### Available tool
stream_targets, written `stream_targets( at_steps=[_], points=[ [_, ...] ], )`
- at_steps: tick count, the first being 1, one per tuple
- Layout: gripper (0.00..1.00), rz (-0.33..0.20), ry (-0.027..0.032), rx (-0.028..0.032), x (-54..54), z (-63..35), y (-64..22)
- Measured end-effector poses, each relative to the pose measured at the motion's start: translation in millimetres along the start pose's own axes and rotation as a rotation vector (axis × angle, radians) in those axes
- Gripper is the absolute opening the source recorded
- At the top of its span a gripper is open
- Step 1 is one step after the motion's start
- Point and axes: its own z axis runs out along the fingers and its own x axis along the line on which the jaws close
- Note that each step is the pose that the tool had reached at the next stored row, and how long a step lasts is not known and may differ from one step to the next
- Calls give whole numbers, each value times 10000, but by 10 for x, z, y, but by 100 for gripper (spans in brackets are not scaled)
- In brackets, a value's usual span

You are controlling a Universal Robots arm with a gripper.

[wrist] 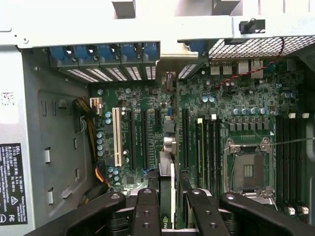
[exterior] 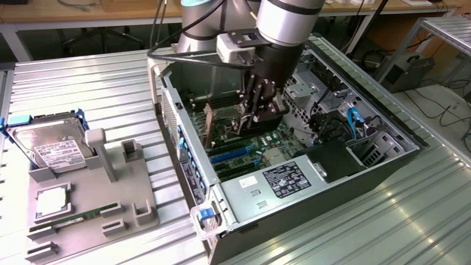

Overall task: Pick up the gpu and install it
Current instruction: 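Insert the gpu into the slot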

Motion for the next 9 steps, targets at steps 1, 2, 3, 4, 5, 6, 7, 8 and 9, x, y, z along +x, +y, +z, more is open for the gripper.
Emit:
stream_targets(
  at_steps=[1,2,3,4,5,6,7,8,9],
  points=[
    [26,-12,0,8,-5,26,-1],
    [26,-24,2,13,-10,44,-2],
    [26,-31,3,17,-14,56,-2],
    [26,-46,2,25,-20,78,-2],
    [26,-65,2,36,-27,105,-3],
    [26,-79,3,48,-36,134,-4],
    [26,-86,1,56,-43,160,-5],
    [26,-87,1,58,-47,179,-5],
    [26,-87,2,59,-50,197,-5]
  ],
)
